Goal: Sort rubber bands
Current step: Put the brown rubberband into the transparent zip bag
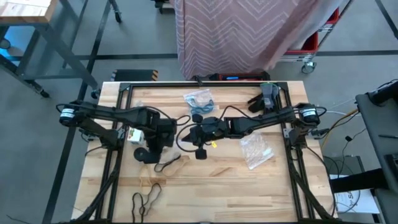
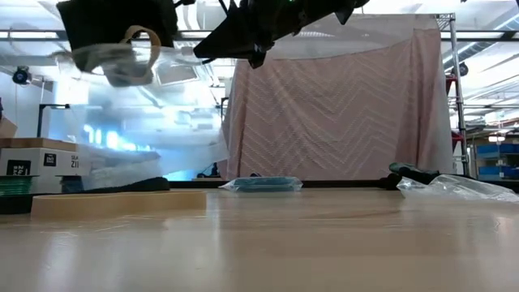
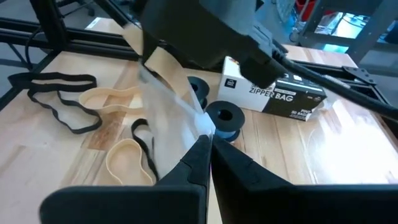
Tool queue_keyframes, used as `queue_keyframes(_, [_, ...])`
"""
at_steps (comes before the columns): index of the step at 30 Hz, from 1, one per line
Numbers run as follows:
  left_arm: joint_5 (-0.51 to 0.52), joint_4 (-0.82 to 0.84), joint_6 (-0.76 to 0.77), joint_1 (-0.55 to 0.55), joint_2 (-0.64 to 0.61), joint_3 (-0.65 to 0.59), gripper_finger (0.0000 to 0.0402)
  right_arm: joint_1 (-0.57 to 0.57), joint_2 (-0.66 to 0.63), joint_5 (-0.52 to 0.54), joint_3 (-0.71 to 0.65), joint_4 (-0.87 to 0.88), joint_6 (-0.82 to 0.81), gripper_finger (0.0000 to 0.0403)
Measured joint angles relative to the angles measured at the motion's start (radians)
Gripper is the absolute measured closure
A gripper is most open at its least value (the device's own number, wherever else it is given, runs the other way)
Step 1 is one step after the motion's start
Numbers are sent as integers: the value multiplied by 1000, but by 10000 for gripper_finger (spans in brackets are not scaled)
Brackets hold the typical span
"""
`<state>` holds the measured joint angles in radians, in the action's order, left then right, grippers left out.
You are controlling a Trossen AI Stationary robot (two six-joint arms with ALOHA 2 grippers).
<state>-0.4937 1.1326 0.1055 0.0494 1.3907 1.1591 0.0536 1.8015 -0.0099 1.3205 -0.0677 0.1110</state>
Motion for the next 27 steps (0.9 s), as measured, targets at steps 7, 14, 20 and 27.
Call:
queue_keyframes(7, [66, 62, -21, -7, 1, 74, 402, 0, 0, 2, 0, 1, -3, 403])
queue_keyframes(14, [162, 31, -63, -9, 0, 111, 402, 0, 0, 2, 0, -3, -2, 403])
queue_keyframes(20, [162, 28, -62, -8, 3, 96, 394, 0, 0, 1, 0, -2, 2, 403])
queue_keyframes(27, [179, 35, -67, -8, -4, 109, 366, 0, 0, 1, 0, 1, 2, 403])
